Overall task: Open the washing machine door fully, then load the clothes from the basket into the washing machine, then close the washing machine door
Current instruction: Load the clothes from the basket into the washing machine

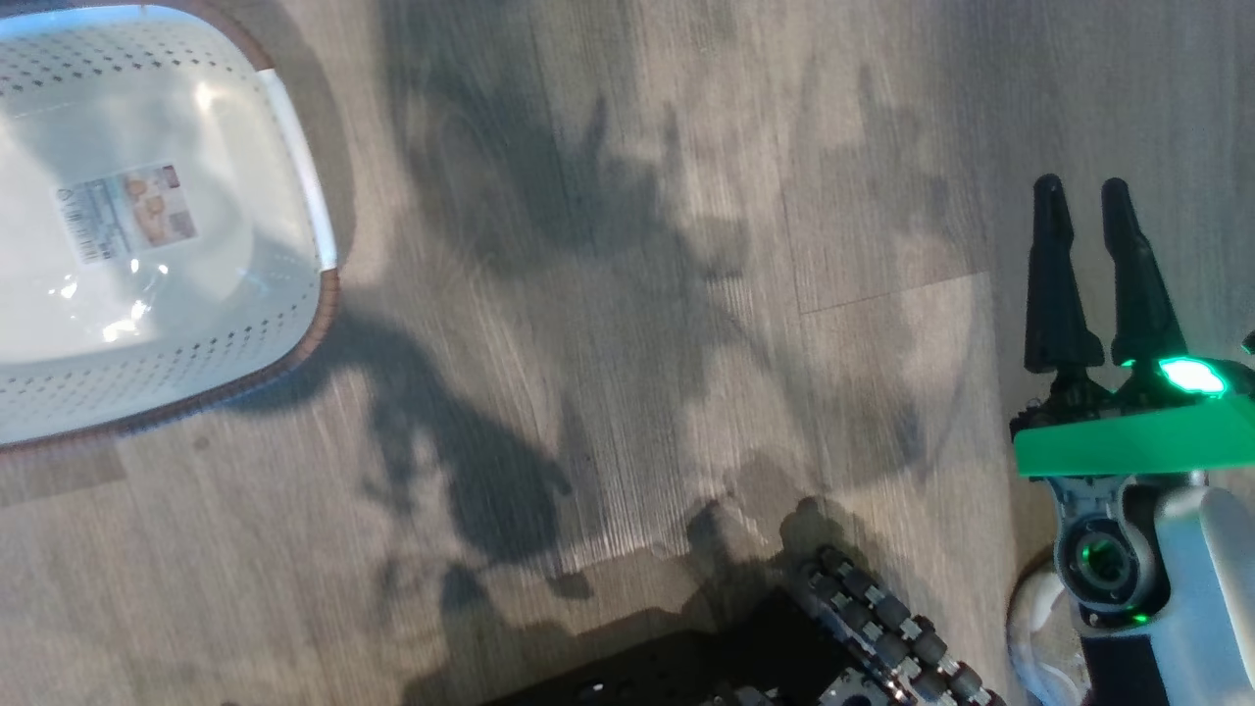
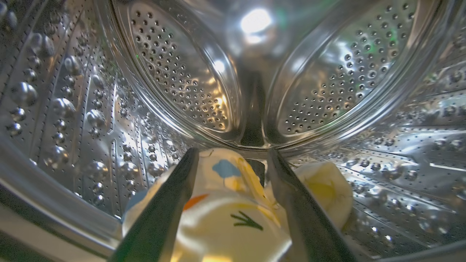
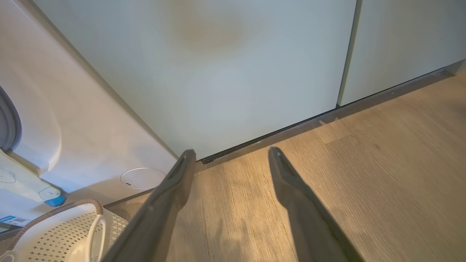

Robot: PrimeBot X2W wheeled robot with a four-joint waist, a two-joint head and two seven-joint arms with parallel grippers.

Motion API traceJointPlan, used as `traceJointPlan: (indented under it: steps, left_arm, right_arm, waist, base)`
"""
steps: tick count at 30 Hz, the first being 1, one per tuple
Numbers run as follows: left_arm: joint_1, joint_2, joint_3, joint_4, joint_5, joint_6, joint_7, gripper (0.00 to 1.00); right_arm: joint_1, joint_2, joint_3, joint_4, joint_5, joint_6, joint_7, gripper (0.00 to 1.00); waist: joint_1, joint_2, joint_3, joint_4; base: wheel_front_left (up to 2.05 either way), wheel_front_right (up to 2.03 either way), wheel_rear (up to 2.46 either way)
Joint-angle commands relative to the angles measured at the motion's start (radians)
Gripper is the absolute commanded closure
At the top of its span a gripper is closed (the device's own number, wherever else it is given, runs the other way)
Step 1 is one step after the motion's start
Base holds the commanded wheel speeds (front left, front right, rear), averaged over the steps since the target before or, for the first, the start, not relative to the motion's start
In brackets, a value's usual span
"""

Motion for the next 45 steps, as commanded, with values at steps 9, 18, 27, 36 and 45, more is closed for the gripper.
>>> traceJointPlan:
  steps: [9,18,27,36,45]
  left_arm:
    - [0.157,-0.011,0.036,-0.091,-0.062,0.042,-0.044,0.0]
    - [0.407,-0.033,0.069,-0.307,-0.11,0.112,-0.126,0.0]
    - [0.749,-0.062,0.089,-0.644,-0.136,0.219,-0.201,0.0]
    - [1.062,-0.121,0.034,-0.852,-0.117,0.316,-0.256,0.0]
    - [1.224,-0.171,-0.04,-0.854,-0.108,0.332,-0.287,0.0]
  right_arm:
    - [0.012,-0.012,-0.02,-0.028,-0.031,0.004,-0.01,0.0]
    - [0.032,-0.012,-0.059,-0.034,-0.075,0.004,-0.01,0.0]
    - [0.057,-0.012,-0.104,-0.038,-0.153,0.004,-0.01,0.0]
    - [0.101,-0.012,-0.155,-0.033,-0.234,0.004,-0.01,0.0]
    - [0.159,-0.013,-0.177,-0.024,-0.3,0.004,-0.01,0.0]
  waist:
    - [0.0,0.0,-0.039,0.046]
    - [0.0,0.0,-0.086,0.093]
    - [0.0,0.0,-0.153,0.163]
    - [0.0,0.0,-0.243,0.25]
    - [0.0,0.0,-0.332,0.312]
  base:
    - [0.0,0.0,0.0]
    - [0.0,0.0,0.0]
    - [0.0,0.0,0.0]
    - [0.0,0.0,0.0]
    - [0.0,0.0,0.0]
